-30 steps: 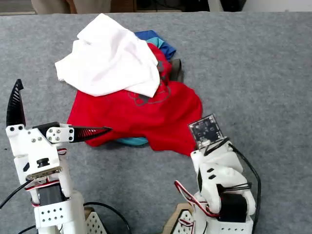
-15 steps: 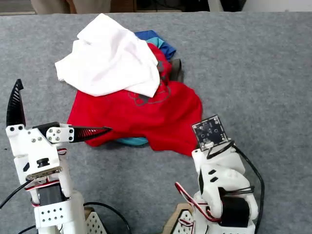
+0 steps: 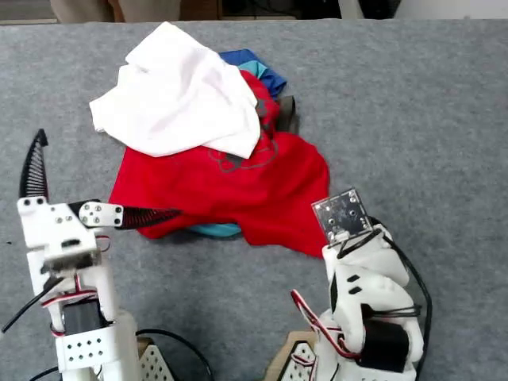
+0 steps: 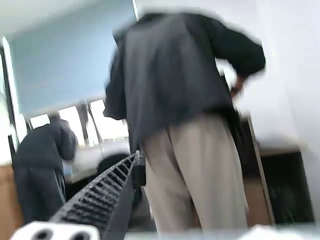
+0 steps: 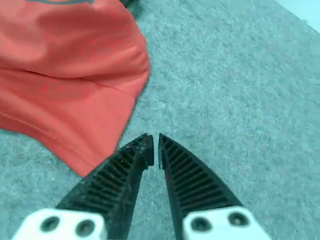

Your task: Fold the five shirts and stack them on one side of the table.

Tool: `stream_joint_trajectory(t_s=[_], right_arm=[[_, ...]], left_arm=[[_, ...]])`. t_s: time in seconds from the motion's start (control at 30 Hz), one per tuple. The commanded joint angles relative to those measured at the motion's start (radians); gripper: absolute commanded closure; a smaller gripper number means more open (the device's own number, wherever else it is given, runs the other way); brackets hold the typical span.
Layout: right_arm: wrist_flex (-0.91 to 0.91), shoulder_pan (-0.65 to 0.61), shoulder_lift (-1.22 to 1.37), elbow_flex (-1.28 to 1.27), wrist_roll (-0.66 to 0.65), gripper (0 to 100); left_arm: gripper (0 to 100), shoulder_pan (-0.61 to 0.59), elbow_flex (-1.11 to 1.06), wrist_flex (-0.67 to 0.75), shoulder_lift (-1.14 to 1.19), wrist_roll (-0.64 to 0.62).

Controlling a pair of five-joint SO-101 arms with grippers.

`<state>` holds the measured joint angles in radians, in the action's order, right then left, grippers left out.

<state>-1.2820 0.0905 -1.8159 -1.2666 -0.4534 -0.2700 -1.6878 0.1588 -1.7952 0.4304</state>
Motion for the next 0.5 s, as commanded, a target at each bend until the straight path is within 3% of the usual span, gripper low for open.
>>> stream_joint_trajectory(t_s=[0.0, 0.13, 0.3, 0.47], right_arm=[[-0.008, 0.019, -0.044, 0.093, -0.006, 95.8], [-0.008, 0.027, 0.107, 0.171, 0.0, 95.8], [0.009, 0.096, 0.325, 0.302, 0.074, 95.8], [0.011, 0.093, 0.479, 0.456, 0.106, 95.8]], left_arm=[[9, -0.005, -0.003, -0.253, -0.022, 0.0], [9, 0.0, -0.003, -0.52, -0.025, -0.002], [9, -0.008, -0.003, -0.695, -0.024, -0.005], [9, -0.005, -0.003, -0.806, -0.022, -0.144]])
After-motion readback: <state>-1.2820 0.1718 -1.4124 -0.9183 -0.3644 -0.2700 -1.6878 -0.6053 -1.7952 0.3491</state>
